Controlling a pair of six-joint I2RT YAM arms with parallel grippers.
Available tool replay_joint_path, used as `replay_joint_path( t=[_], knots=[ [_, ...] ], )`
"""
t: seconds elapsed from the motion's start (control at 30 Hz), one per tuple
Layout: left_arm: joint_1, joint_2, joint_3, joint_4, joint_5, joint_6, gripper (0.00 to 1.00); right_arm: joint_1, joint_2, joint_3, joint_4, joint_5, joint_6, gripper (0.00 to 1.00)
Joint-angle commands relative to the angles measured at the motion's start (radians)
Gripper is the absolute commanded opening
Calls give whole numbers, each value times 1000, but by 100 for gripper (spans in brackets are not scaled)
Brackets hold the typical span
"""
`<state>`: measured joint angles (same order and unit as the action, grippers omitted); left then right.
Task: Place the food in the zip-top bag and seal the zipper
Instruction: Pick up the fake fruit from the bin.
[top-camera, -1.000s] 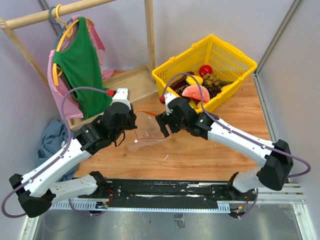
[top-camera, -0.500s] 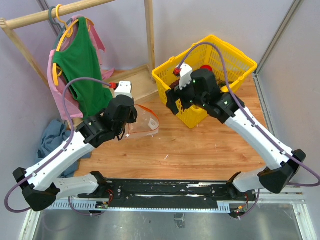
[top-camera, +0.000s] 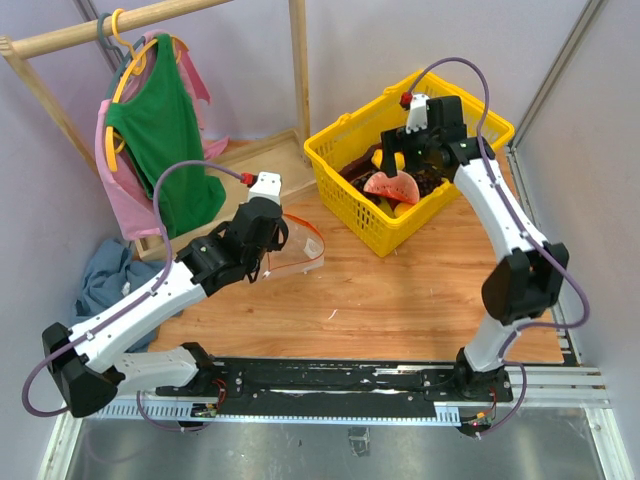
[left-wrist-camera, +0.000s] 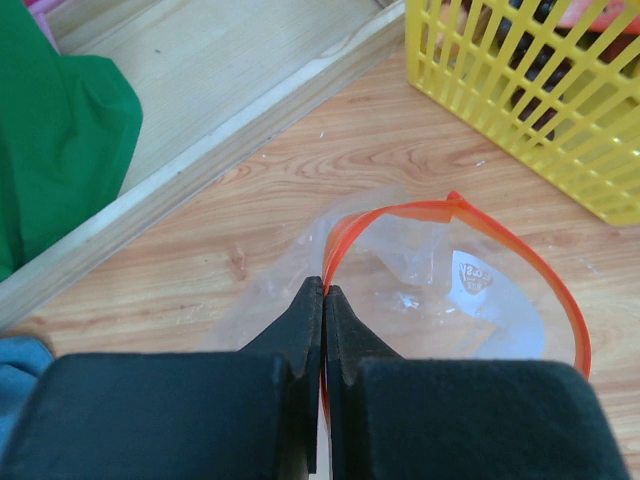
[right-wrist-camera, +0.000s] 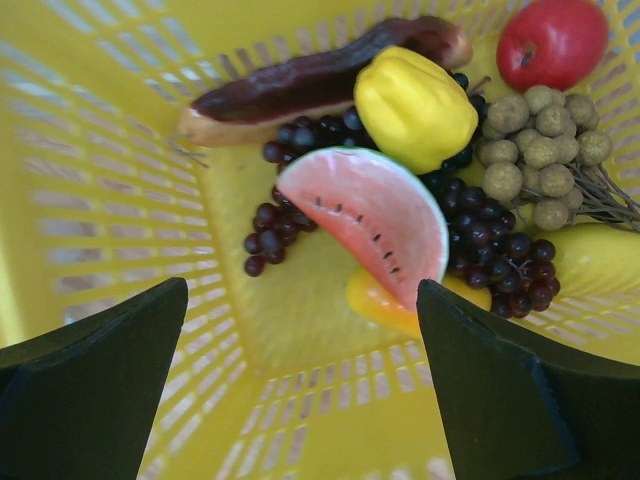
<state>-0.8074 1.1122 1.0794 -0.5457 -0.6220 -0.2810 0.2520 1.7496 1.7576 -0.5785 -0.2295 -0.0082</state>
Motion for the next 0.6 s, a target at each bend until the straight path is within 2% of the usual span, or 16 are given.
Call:
replay_joint_path(
  t=[0.0, 0.23, 0.43, 0.57],
  knots=[
    [52, -15, -42, 101, 67, 20, 0, -59, 138, 106, -62, -101, -108, 98],
    [133, -54, -97, 126, 162, 16, 0, -66, 359, 252, -157, -118, -250, 98],
    [151, -72, -109, 135, 193, 20, 0, -67, 448, 235, -168, -99, -321, 98],
    [157, -74, -115, 141, 211, 25, 0, -65, 478, 225, -162, -175, -343, 98]
  ],
)
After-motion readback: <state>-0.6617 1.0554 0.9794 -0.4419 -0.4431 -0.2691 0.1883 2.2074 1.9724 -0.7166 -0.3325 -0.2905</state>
